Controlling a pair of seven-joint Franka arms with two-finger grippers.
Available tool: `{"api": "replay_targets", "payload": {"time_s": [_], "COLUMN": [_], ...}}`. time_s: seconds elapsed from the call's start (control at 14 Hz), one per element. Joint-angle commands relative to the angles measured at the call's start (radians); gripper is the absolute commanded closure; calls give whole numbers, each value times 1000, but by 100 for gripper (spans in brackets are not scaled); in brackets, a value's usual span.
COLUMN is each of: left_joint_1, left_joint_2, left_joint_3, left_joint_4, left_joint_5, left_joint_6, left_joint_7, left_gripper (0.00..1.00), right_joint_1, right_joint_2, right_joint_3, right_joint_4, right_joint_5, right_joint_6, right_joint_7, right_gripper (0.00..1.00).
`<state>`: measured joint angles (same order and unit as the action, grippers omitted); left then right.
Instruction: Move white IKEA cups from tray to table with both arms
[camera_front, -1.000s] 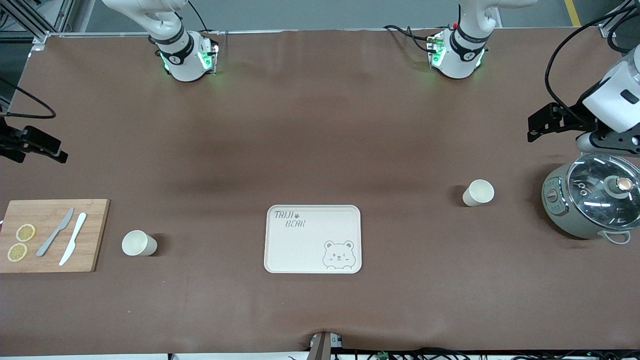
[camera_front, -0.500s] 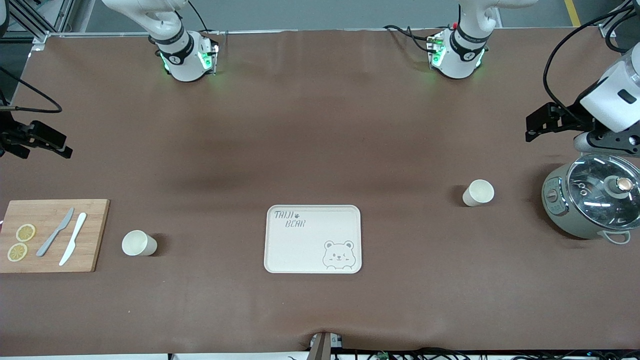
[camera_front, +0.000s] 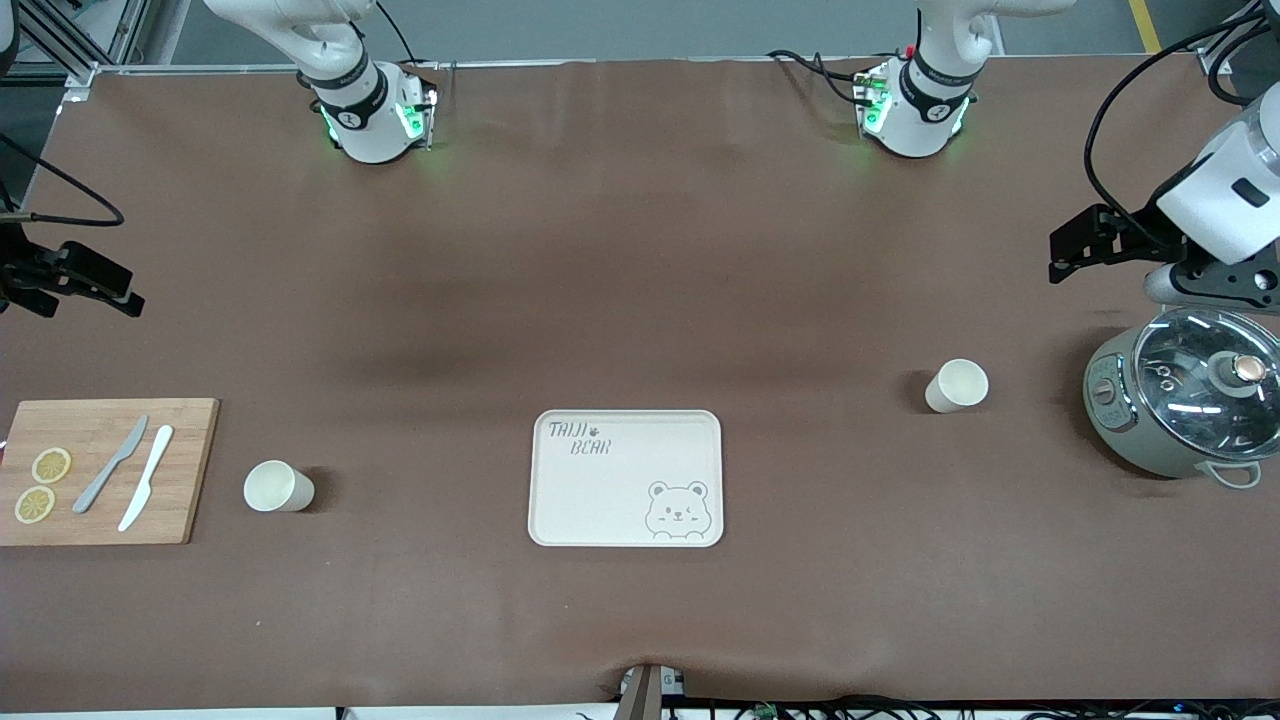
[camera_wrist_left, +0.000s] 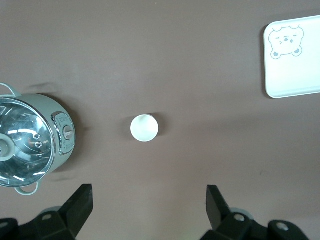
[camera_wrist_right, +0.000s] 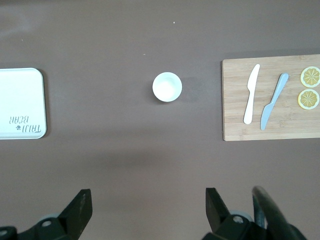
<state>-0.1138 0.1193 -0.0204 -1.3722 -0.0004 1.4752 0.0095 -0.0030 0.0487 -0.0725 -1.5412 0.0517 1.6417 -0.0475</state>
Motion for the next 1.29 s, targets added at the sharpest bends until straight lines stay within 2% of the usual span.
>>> {"api": "replay_targets", "payload": {"time_s": [0.0,1.21], "left_joint_1": [-7,-6], "left_joint_2": [-3,-3], "left_joint_3": [13,14], "left_joint_4": [2,1], "left_joint_5": [-16,2], "left_joint_6": [1,2], "left_joint_7": [18,61], "left_gripper": [0,0], "right_joint_1": [3,1], "right_joint_2": [-30,-32], "right_joint_3": [3,3], "right_joint_4": [-33,-33], "right_joint_5": [-16,-16], "right_joint_6": [12,10], "right_joint_7": [-3,-5], "right_gripper": [0,0]}}
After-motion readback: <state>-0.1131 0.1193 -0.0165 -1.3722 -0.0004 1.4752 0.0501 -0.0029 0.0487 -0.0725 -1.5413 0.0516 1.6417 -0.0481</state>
